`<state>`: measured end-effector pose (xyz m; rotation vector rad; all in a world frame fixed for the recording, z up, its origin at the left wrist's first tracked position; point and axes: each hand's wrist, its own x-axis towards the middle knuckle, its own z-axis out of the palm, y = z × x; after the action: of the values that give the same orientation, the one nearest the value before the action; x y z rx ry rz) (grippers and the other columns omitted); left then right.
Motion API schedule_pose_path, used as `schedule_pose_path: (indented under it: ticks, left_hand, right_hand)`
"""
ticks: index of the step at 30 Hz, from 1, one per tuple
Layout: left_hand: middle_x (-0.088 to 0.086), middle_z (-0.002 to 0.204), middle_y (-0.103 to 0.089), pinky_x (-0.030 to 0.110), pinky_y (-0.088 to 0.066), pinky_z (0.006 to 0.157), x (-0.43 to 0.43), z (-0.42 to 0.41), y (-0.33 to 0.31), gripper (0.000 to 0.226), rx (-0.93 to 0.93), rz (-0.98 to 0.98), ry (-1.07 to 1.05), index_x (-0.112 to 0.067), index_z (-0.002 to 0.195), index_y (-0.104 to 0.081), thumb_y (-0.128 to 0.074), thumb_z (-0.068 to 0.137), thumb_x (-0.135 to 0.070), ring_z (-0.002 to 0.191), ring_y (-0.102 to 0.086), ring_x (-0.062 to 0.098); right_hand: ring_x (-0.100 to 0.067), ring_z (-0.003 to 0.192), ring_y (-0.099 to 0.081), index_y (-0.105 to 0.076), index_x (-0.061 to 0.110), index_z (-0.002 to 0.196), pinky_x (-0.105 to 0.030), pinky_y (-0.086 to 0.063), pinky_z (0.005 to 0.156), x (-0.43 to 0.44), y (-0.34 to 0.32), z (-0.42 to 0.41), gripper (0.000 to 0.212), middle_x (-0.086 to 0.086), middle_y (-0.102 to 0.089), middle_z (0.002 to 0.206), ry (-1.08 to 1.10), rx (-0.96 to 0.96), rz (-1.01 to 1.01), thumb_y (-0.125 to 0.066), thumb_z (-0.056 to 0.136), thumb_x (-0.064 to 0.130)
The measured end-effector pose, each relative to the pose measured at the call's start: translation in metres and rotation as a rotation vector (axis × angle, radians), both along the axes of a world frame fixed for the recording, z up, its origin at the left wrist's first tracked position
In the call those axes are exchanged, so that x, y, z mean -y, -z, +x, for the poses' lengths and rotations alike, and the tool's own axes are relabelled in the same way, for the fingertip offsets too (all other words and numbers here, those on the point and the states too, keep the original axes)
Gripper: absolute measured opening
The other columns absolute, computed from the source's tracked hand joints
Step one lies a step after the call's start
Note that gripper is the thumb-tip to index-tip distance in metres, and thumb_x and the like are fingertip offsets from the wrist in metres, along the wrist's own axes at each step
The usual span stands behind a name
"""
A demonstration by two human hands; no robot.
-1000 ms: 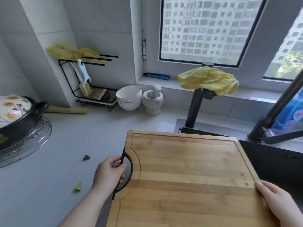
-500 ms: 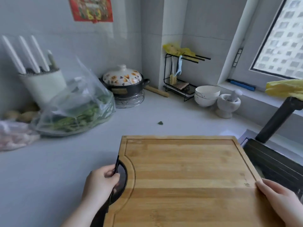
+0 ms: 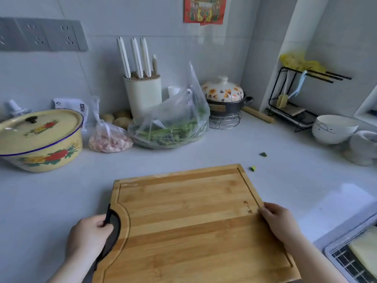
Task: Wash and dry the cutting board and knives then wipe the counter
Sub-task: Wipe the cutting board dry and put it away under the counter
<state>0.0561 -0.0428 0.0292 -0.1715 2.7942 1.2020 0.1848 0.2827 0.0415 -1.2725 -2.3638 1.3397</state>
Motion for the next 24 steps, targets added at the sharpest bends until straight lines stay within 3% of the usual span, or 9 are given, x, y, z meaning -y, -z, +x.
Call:
schedule_pose_path:
  ticks: [1,2,4,7,9,13,16,20,24]
  left_hand:
    - [-0.001,0.056,-0.051,0.029,-0.033,0.064,0.009,-0.008,-0.002,0.036,0.002,-0.020,-0.012,-0.029,0.060,-0.057,-0.058,0.079,0.001,0.070,-0.043,0.026]
    - [0.001,0.057,-0.050,0.029,-0.034,0.065,0.018,-0.019,-0.001,0.027,0.000,-0.022,-0.009,-0.018,0.060,-0.057,-0.057,0.079,0.001,0.070,-0.043,0.026]
    - [0.012,0.074,-0.062,0.029,-0.035,0.066,0.036,-0.041,0.000,0.014,0.013,-0.031,-0.025,-0.004,0.081,-0.070,-0.057,0.079,0.001,0.075,-0.049,0.029]
    - [0.018,0.113,-0.065,0.031,-0.039,0.073,0.055,-0.077,0.006,0.031,0.012,-0.077,-0.047,-0.003,0.111,-0.066,-0.057,0.081,-0.002,0.101,-0.057,0.036]
    - [0.018,0.119,-0.063,0.033,-0.041,0.079,0.064,-0.100,0.010,0.035,0.022,-0.071,-0.044,-0.003,0.116,-0.063,-0.057,0.082,-0.003,0.109,-0.056,0.036]
    - [0.018,0.104,-0.067,0.027,-0.035,0.069,0.076,-0.135,0.014,0.024,0.013,-0.075,-0.002,0.000,0.101,-0.069,-0.056,0.081,0.000,0.090,-0.057,0.033]
    - [0.012,0.074,-0.057,0.028,-0.034,0.067,0.080,-0.153,0.013,0.020,-0.002,-0.076,0.041,-0.013,0.067,-0.061,-0.056,0.080,0.001,0.075,-0.044,0.026]
    - [0.002,0.059,-0.048,0.029,-0.035,0.066,0.089,-0.167,0.023,0.032,0.022,-0.099,0.050,-0.021,0.058,-0.047,-0.056,0.079,0.000,0.072,-0.044,0.027]
    - [0.016,0.071,-0.066,0.028,-0.037,0.058,0.096,-0.172,0.033,0.012,0.022,-0.127,0.072,-0.003,0.068,-0.064,-0.056,0.078,-0.001,0.072,-0.057,0.035]
  right_hand:
    - [-0.022,0.088,-0.049,-0.063,0.004,0.113,-0.032,-0.040,0.083,0.009,0.002,-0.011,0.025,-0.011,-0.062,0.104,-0.004,0.004,0.007,-0.048,0.093,0.011]
    - [-0.021,0.090,-0.048,-0.062,0.003,0.114,-0.031,-0.039,0.084,0.019,0.004,-0.022,0.026,-0.013,-0.062,0.109,-0.001,0.013,0.011,-0.048,0.094,0.011]
    - [-0.020,0.092,-0.046,-0.060,0.002,0.118,-0.029,-0.037,0.084,0.037,0.008,-0.044,0.028,-0.015,-0.061,0.118,0.009,0.017,0.014,-0.048,0.094,0.011]
    - [-0.024,0.095,-0.048,-0.057,0.003,0.122,-0.030,-0.038,0.087,0.059,0.013,-0.076,0.031,-0.016,-0.058,0.124,0.034,0.026,0.008,-0.047,0.094,0.012]
    - [-0.027,0.098,-0.050,-0.055,0.003,0.125,-0.031,-0.038,0.088,0.071,0.015,-0.097,0.033,-0.015,-0.057,0.125,0.059,0.032,0.005,-0.047,0.095,0.013]
    - [-0.031,0.118,-0.047,-0.051,0.004,0.130,-0.030,-0.036,0.088,0.085,0.020,-0.131,0.036,-0.014,-0.053,0.132,0.105,0.040,0.000,-0.046,0.096,0.015]
    - [-0.031,0.119,-0.047,-0.050,0.005,0.130,-0.031,-0.037,0.093,0.090,0.022,-0.147,0.037,-0.014,-0.052,0.133,0.117,0.063,0.016,-0.045,0.096,0.015]
    - [-0.032,0.122,-0.045,-0.050,0.003,0.130,-0.033,-0.036,0.097,0.095,0.026,-0.159,0.036,-0.015,-0.052,0.133,0.108,0.102,0.072,-0.044,0.096,0.014]
    - [-0.032,0.123,-0.044,-0.050,0.003,0.130,-0.035,-0.036,0.100,0.099,0.027,-0.166,0.036,-0.015,-0.051,0.134,0.084,0.167,0.116,-0.042,0.097,0.015]
